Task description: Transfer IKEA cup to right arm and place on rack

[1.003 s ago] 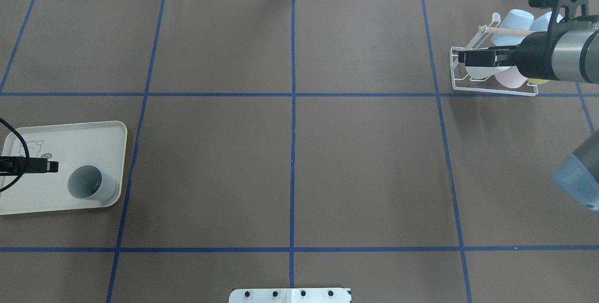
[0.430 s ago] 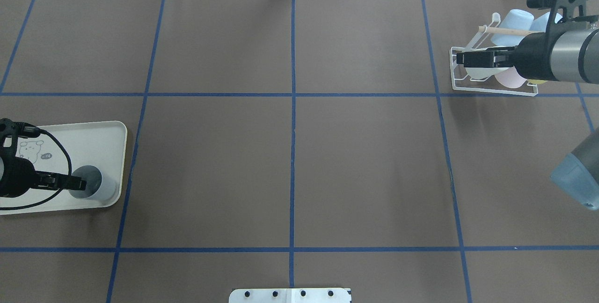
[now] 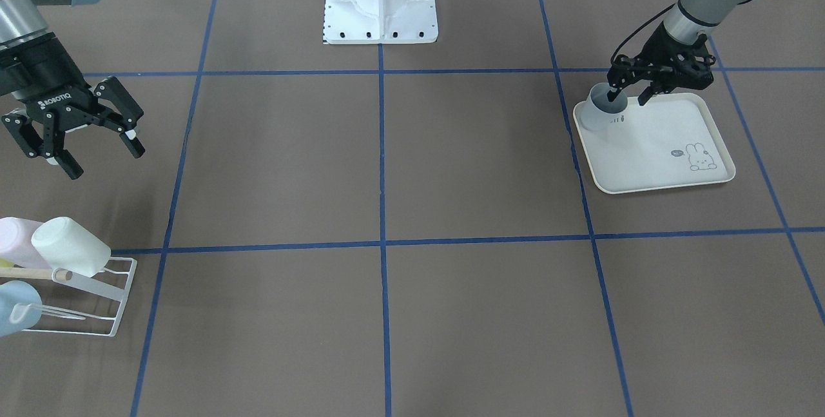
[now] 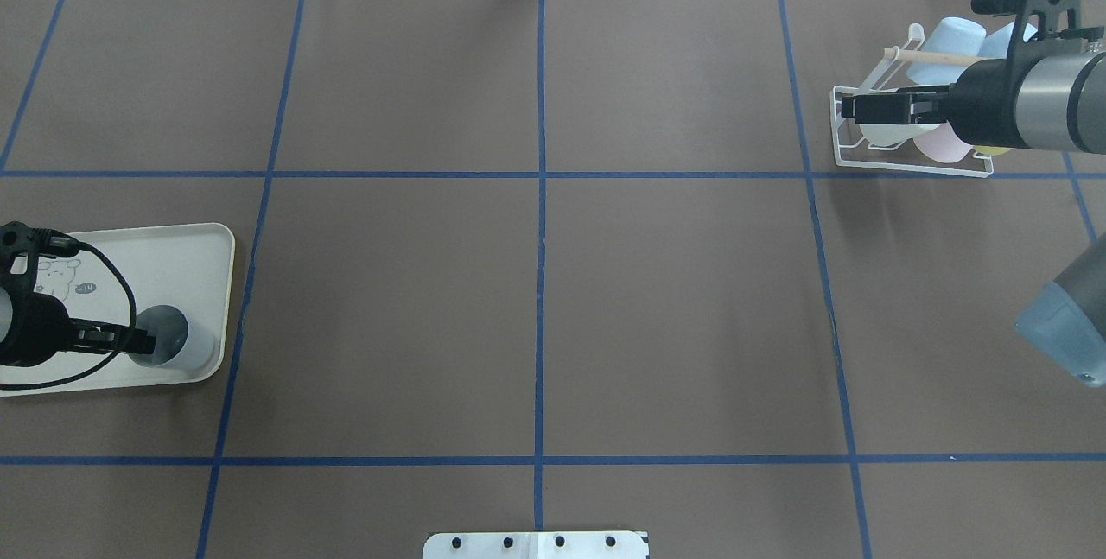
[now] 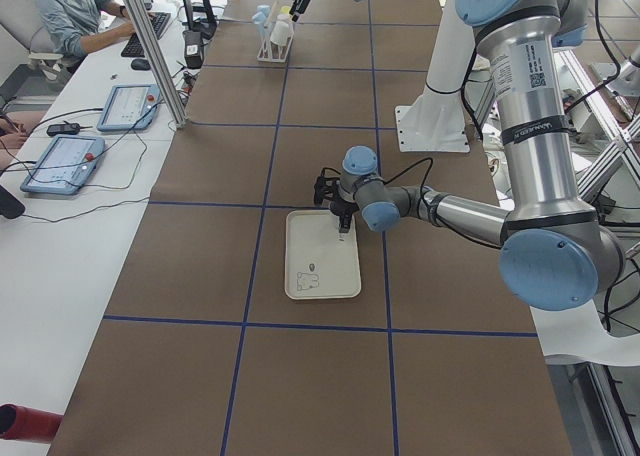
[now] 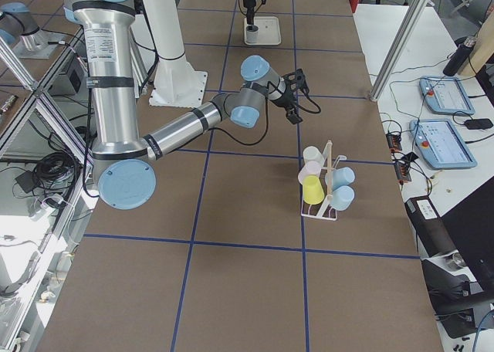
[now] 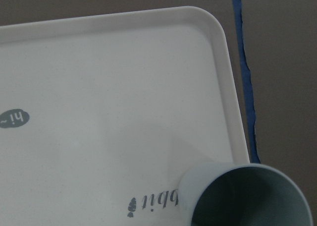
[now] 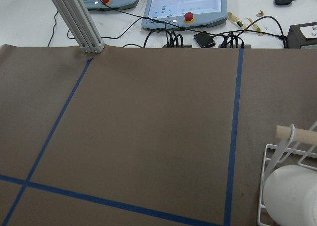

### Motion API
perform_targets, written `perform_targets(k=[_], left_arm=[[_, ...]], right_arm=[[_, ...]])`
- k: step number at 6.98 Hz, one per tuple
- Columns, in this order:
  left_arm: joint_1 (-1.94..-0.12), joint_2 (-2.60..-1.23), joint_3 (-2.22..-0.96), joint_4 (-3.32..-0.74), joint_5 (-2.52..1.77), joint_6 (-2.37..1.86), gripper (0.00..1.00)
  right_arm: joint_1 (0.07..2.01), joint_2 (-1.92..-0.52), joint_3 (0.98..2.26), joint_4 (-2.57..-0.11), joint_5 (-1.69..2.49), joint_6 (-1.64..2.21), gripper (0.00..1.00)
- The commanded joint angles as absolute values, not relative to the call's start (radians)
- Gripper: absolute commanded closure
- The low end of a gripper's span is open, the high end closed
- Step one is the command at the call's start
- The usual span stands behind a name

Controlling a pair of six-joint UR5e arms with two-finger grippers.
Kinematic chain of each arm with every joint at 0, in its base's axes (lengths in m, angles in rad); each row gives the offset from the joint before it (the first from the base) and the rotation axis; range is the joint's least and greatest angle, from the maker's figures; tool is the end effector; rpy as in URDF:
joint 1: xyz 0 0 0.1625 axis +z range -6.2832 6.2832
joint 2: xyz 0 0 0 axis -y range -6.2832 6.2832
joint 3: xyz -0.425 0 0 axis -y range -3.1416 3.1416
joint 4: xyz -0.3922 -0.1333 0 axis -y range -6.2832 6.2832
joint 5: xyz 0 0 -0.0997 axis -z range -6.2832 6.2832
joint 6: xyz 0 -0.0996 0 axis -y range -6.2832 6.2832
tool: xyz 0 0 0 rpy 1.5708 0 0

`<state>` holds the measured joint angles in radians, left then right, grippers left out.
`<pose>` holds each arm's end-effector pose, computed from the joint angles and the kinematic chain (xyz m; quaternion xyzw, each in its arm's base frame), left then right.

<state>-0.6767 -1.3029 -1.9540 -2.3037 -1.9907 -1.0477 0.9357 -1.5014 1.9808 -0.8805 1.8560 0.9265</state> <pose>0.2626 -0.3298 0.5126 0.0704 0.4394 0.0171 0.8953 -0.2145 -0.4685 0.3511 0.3048 -0.4688 0.0422 0.8280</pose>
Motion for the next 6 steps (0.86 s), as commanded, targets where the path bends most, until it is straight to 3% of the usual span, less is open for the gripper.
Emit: perform_targets(k=[1,4,6], left_arm=[[-0.681,-1.298,-1.965,-2.292,-1.985,-1.049,1.0],[-0.716,-1.27,-2.076,-2.178,-1.991,-1.046,1.0],[-0.852,-1.349,-2.163,-1.992,-1.985,-1.049,1.0]], right_arm=[[0.936,-1.5,1.98,-0.881,1.856,0.927,0.0],[0.936,-1.485,1.982,-0.881,1.871,0.94,0.0],[0.936,-1.464,1.982,-0.881,1.875,0.953,0.0]])
